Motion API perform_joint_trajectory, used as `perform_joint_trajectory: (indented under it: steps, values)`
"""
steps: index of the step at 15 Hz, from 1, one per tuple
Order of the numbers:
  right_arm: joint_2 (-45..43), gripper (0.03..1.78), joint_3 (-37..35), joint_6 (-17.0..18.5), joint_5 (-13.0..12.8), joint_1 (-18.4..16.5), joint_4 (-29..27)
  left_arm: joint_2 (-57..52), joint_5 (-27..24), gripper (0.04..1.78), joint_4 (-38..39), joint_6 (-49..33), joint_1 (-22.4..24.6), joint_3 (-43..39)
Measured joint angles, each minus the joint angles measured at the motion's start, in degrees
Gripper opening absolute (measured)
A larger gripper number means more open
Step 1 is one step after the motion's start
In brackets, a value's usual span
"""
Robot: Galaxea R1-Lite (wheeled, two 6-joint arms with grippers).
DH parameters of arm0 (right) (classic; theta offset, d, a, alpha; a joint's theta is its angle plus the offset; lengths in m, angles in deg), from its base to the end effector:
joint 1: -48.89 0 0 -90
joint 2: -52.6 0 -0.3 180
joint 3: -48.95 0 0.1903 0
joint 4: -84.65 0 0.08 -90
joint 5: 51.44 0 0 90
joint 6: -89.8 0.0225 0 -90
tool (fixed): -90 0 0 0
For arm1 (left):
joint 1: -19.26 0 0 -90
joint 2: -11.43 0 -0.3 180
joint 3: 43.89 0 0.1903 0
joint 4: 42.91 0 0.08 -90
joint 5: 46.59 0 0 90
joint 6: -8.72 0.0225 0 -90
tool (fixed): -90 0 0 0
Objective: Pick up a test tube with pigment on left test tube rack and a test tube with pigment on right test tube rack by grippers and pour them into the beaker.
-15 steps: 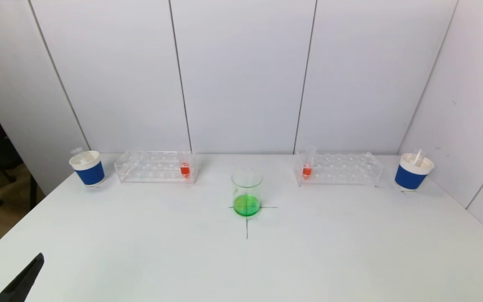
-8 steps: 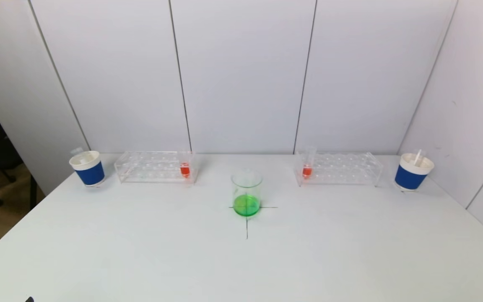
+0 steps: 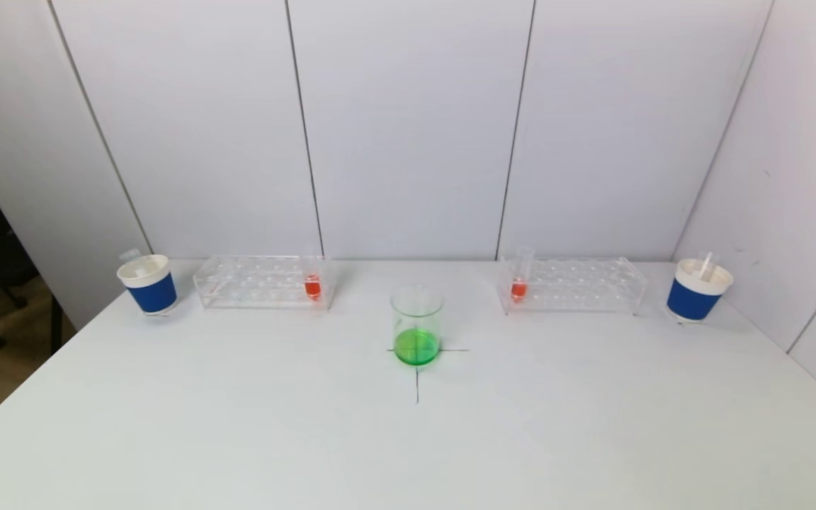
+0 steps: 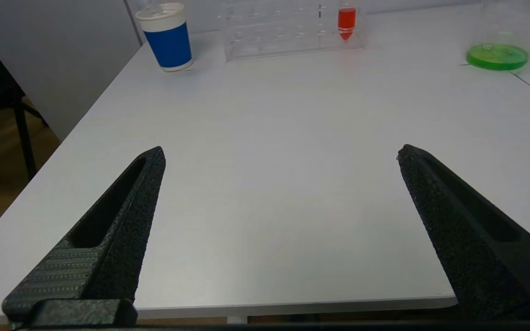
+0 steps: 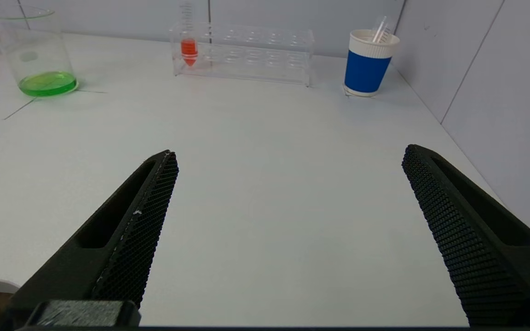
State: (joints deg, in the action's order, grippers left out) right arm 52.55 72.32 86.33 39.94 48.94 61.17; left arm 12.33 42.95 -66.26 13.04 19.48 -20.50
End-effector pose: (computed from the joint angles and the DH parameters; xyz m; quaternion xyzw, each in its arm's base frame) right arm -0.0229 0.0005 0.0753 -0.0303 0.0001 0.0125 0.9995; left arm -0.0216 -0.0003 0.0760 0.0376 0.0074 -0.0024 0.9993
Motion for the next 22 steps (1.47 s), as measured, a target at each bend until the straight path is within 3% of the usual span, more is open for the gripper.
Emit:
perform_joint_trajectory:
  steps: [4, 22]
  values:
    - [0.00, 1.77, 0.00, 0.00, 0.00, 0.05, 0.00, -0.93, 0.44, 1.76, 0.13, -4.62, 0.02, -0.02]
    - [0.00, 1.77, 0.00, 0.69, 0.02, 0.02, 0.06, -0.95, 0.46, 1.76, 0.13, -4.83, 0.02, -0.02]
